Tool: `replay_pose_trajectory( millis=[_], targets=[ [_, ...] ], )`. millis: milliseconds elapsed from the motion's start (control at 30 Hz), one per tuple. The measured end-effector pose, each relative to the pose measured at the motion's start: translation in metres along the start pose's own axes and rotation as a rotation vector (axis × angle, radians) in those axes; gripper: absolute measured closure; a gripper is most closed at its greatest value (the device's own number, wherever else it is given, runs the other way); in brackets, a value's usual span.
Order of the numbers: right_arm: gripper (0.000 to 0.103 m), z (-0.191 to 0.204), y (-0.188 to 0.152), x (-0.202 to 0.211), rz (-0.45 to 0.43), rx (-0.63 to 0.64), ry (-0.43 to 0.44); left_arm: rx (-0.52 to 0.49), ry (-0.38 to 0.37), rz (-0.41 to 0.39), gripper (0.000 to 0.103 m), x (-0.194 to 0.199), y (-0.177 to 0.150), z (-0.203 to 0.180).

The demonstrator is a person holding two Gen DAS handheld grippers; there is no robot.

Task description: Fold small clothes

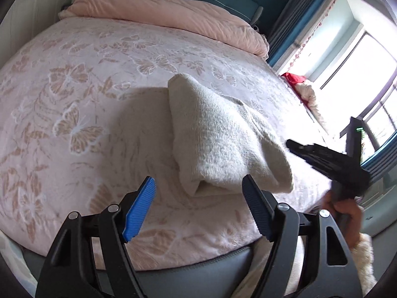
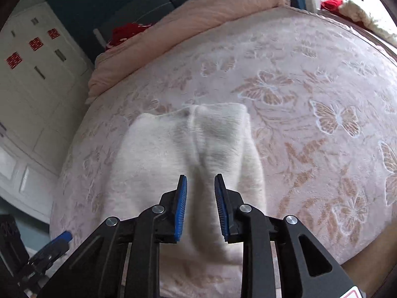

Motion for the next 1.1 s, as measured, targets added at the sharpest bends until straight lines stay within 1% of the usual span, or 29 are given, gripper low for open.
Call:
replay_pose_trajectory(
  millis=[67,100,133,200,267,300,333,367,400,433,500,533,567,600,667,700,767,800,867,900,933,967,1000,1033,1067,1100],
  targets=[
    [0.079,0.026,-0.011,-0.006,0.045,0.051,0.064,-0.031,0.053,-0.014,0.033,-0.003,0.003,-0.005],
    [0.079,0.041,-0.014,-0.016,0.070,0.079,0.090,-0.042,0.073,-0.015,0.033,-0.005,0.003,-0.006],
    [0.079,0.054,-0.015,-0.027,0.087,0.107,0.102,-0.046,0.087,-0.011,0.033,-0.007,0.002,-0.006],
    [0.081,0.075,-0.014,-0.044,0.095,0.142,0.104,-0.046,0.120,0.004,0.033,-0.010,0.002,-0.004],
    [0.081,0.078,-0.007,-0.078,0.135,0.098,0.130,-0.047,0.159,0.025,0.033,-0.012,0.000,0.002],
    [0.080,0.078,-0.009,-0.103,0.186,0.076,0.135,-0.048,0.189,0.037,0.033,-0.013,-0.001,0.006],
    [0.079,0.076,-0.013,-0.133,0.261,0.069,0.124,-0.047,0.213,0.049,0.033,-0.015,-0.001,0.011],
    [0.079,0.078,-0.022,-0.157,0.314,0.084,0.103,-0.043,0.231,0.058,0.033,-0.016,-0.001,0.016],
    [0.079,0.082,-0.029,-0.175,0.346,0.103,0.122,-0.036,0.245,0.064,0.033,-0.017,-0.002,0.021],
    [0.079,0.091,-0.032,-0.182,0.348,0.136,0.139,-0.030,0.255,0.067,0.033,-0.017,-0.002,0.026],
    [0.080,0.108,-0.027,-0.180,0.362,0.204,0.094,-0.022,0.277,0.078,0.033,-0.019,-0.003,0.035],
    [0.081,0.114,-0.022,-0.170,0.338,0.227,0.083,-0.021,0.283,0.084,0.033,-0.020,-0.003,0.039],
    [0.082,0.118,-0.018,-0.157,0.303,0.235,0.091,-0.018,0.289,0.089,0.033,-0.022,-0.004,0.043],
    [0.082,0.117,-0.015,-0.147,0.276,0.230,0.097,-0.013,0.291,0.098,0.033,-0.024,-0.005,0.046],
    [0.082,0.106,-0.015,-0.132,0.231,0.177,0.091,-0.005,0.287,0.110,0.033,-0.028,-0.007,0.050],
    [0.082,0.098,-0.020,-0.137,0.249,0.146,0.088,-0.003,0.285,0.113,0.033,-0.029,-0.009,0.051],
    [0.081,0.087,-0.035,-0.166,0.341,0.138,0.054,0.001,0.283,0.122,0.033,-0.033,-0.010,0.049],
    [0.082,0.087,-0.038,-0.173,0.344,0.156,0.062,0.003,0.275,0.128,0.033,-0.034,-0.010,0.047],
    [0.081,0.091,-0.028,-0.160,0.310,0.144,0.084,-0.005,0.260,0.132,0.033,-0.032,-0.009,0.042],
    [0.081,0.090,-0.021,-0.145,0.275,0.120,0.104,-0.014,0.248,0.123,0.033,-0.029,-0.007,0.039],
    [0.081,0.085,-0.014,-0.124,0.217,0.099,0.116,-0.018,0.242,0.116,0.032,-0.026,-0.005,0.038],
    [0.075,0.075,-0.010,-0.102,0.162,0.087,0.100,-0.017,0.229,0.112,0.026,-0.024,-0.002,0.036],
    [0.059,0.060,-0.008,-0.077,0.105,0.073,0.046,-0.005,0.198,0.109,0.024,-0.023,0.002,0.035],
    [0.051,0.044,-0.009,-0.058,0.060,0.056,-0.022,0.010,0.168,0.104,0.021,-0.022,0.006,0.035],
    [0.045,0.025,-0.012,-0.041,0.030,0.031,-0.093,0.030,0.140,0.099,0.020,-0.022,0.010,0.034],
    [0.045,0.007,-0.018,-0.033,0.035,-0.005,-0.136,0.050,0.110,0.099,0.020,-0.024,0.014,0.033]
  ],
)
Point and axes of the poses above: each gripper's, at about its wrist camera, not at the fingertips, and x roughly against the way its jaws point, z to its left, y to its top, the point moved 3 cm from there along -x, roughly the way its jaws point, and after that the axes turned 15 degrees about y, right-handed, at the moved point
